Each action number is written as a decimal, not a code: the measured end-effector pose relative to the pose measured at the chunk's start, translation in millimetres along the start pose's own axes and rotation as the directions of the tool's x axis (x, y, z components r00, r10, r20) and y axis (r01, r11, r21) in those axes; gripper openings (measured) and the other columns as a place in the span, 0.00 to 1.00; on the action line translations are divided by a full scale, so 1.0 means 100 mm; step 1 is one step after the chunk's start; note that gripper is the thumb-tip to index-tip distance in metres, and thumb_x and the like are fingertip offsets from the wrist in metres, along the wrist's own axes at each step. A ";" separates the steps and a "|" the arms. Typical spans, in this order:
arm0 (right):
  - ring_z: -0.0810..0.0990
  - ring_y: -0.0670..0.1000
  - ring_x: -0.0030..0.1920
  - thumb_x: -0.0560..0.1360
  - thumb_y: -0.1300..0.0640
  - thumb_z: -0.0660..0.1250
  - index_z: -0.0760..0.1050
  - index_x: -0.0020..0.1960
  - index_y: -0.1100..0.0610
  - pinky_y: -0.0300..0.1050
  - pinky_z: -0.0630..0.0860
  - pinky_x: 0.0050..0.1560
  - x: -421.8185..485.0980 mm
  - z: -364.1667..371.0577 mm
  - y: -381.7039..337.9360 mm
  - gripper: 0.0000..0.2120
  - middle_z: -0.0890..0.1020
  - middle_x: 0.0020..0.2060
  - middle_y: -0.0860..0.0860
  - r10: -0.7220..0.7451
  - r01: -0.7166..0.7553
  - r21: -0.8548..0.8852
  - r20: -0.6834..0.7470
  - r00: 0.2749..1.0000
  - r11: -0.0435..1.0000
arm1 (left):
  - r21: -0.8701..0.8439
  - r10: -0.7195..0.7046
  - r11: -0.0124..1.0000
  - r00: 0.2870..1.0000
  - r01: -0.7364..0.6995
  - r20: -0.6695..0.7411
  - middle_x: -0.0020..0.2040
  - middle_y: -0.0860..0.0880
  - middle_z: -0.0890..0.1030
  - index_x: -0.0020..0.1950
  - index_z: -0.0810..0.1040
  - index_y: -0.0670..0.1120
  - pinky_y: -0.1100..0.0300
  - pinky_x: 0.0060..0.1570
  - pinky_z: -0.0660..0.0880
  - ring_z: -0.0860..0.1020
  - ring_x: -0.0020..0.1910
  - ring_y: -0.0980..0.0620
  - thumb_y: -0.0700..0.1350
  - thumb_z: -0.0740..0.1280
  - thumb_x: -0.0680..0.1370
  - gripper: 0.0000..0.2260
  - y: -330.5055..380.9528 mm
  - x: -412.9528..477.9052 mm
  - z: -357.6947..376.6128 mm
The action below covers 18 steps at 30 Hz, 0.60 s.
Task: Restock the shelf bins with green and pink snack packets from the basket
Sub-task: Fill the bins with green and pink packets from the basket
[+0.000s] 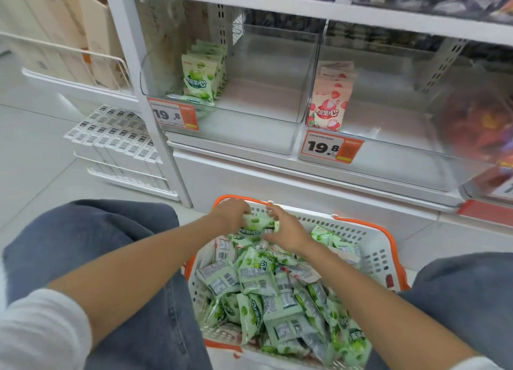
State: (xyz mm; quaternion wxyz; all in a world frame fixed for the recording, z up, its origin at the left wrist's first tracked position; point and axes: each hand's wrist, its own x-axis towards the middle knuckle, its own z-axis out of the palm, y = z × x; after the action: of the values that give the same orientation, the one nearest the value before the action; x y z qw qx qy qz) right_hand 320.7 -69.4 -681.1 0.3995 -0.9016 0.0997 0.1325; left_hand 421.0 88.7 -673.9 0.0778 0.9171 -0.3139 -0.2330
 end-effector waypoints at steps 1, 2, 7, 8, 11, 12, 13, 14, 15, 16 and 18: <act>0.76 0.50 0.58 0.71 0.56 0.75 0.67 0.71 0.52 0.47 0.76 0.55 0.01 -0.09 -0.13 0.32 0.77 0.59 0.49 -0.031 0.032 0.039 -0.022 0.999 0.999 | -0.036 0.034 0.999 0.998 -0.036 -0.047 0.49 0.46 0.80 0.53 0.80 0.42 0.54 0.50 0.73 0.77 0.49 0.46 0.42 0.68 0.78 0.06 0.04 -0.04 -0.19; 0.79 0.49 0.52 0.71 0.57 0.76 0.70 0.66 0.51 0.45 0.78 0.49 0.03 -0.18 -0.27 0.26 0.80 0.53 0.49 -0.056 0.060 0.079 -0.056 0.997 0.995 | -0.073 0.066 0.995 0.994 -0.073 -0.090 0.46 0.47 0.79 0.51 0.81 0.41 0.55 0.47 0.71 0.76 0.47 0.47 0.43 0.69 0.77 0.06 0.06 -0.09 -0.40; 0.79 0.52 0.39 0.70 0.56 0.75 0.74 0.47 0.54 0.46 0.73 0.37 0.22 -0.80 -1.06 0.11 0.80 0.39 0.51 -0.205 0.216 0.011 -0.280 0.938 0.976 | -0.347 0.067 0.911 0.912 -0.222 -0.405 0.50 0.49 0.80 0.58 0.81 0.42 0.68 0.44 0.71 0.76 0.47 0.54 0.40 0.73 0.74 0.13 -0.02 -0.37 -1.51; 0.80 0.53 0.41 0.70 0.56 0.76 0.74 0.47 0.55 0.47 0.75 0.40 0.26 -0.95 -1.22 0.11 0.81 0.40 0.51 -0.228 0.241 0.002 -0.323 0.919 0.970 | -0.448 -0.001 0.865 0.891 -0.227 -0.454 0.52 0.48 0.80 0.59 0.80 0.42 0.67 0.47 0.74 0.77 0.48 0.53 0.38 0.72 0.75 0.13 -0.08 -0.40 -1.75; 0.82 0.52 0.44 0.69 0.57 0.76 0.75 0.48 0.55 0.49 0.79 0.44 0.42 -1.36 -1.66 0.12 0.83 0.43 0.52 -0.228 0.288 0.080 -0.431 0.873 0.954 | -0.549 -0.176 0.815 0.825 -0.183 -0.536 0.54 0.44 0.81 0.54 0.80 0.46 0.54 0.52 0.77 0.79 0.49 0.48 0.38 0.67 0.78 0.07 -0.35 -0.37 -2.36; 0.82 0.52 0.46 0.68 0.58 0.77 0.75 0.48 0.55 0.51 0.80 0.46 0.48 -1.47 -1.77 0.13 0.83 0.44 0.52 -0.219 0.302 0.113 -0.463 0.859 0.947 | -0.544 -0.199 0.823 0.812 -0.166 -0.548 0.54 0.43 0.81 0.51 0.80 0.47 0.54 0.51 0.77 0.79 0.50 0.47 0.37 0.66 0.79 0.07 -0.45 -0.33 -2.50; 0.83 0.52 0.47 0.67 0.58 0.78 0.75 0.48 0.55 0.53 0.80 0.48 0.56 -1.56 -1.87 0.14 0.84 0.45 0.52 -0.210 0.315 0.139 -0.493 0.844 0.939 | -0.531 -0.209 0.836 0.814 -0.138 -0.541 0.54 0.42 0.81 0.51 0.81 0.45 0.57 0.51 0.75 0.78 0.51 0.47 0.36 0.65 0.79 0.07 -0.54 -0.27 -2.61; 0.83 0.53 0.47 0.66 0.57 0.78 0.75 0.48 0.55 0.54 0.80 0.50 0.64 -1.63 -1.95 0.15 0.84 0.46 0.52 -0.202 0.322 0.150 -0.520 0.830 0.935 | -0.486 -0.204 0.869 0.829 -0.091 -0.520 0.57 0.41 0.80 0.54 0.81 0.41 0.60 0.51 0.73 0.78 0.54 0.46 0.34 0.64 0.79 0.08 -0.62 -0.21 -2.70; 0.83 0.53 0.47 0.66 0.57 0.78 0.75 0.49 0.55 0.55 0.80 0.50 0.71 -1.67 -2.01 0.16 0.84 0.46 0.52 -0.201 0.327 0.147 -0.541 0.816 0.934 | -0.410 -0.190 0.912 0.857 -0.027 -0.480 0.61 0.39 0.79 0.58 0.80 0.38 0.63 0.53 0.70 0.77 0.59 0.45 0.31 0.63 0.79 0.11 -0.69 -0.13 -2.76; 0.83 0.53 0.47 0.66 0.57 0.78 0.75 0.49 0.55 0.54 0.80 0.49 0.79 -1.69 -2.06 0.16 0.84 0.46 0.52 -0.200 0.328 0.138 -0.558 0.805 0.935 | -0.326 -0.180 0.945 0.892 0.039 -0.415 0.65 0.39 0.77 0.62 0.79 0.37 0.65 0.54 0.68 0.75 0.64 0.43 0.30 0.61 0.79 0.14 -0.75 -0.06 -2.82; 0.83 0.52 0.46 0.67 0.59 0.77 0.74 0.48 0.55 0.49 0.79 0.46 0.93 -1.69 -2.12 0.15 0.84 0.46 0.52 -0.183 0.321 0.142 -0.584 0.791 0.936 | -0.159 -0.191 0.976 0.940 0.150 -0.283 0.70 0.42 0.73 0.67 0.76 0.40 0.65 0.59 0.66 0.72 0.67 0.44 0.33 0.62 0.79 0.17 -0.84 0.07 -2.90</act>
State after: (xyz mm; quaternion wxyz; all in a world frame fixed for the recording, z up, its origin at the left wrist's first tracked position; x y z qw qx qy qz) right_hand 496.4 -62.2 -454.4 0.4695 -0.8521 0.1057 -0.2060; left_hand 609.6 149.6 -446.2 0.1654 0.9580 -0.2015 -0.1195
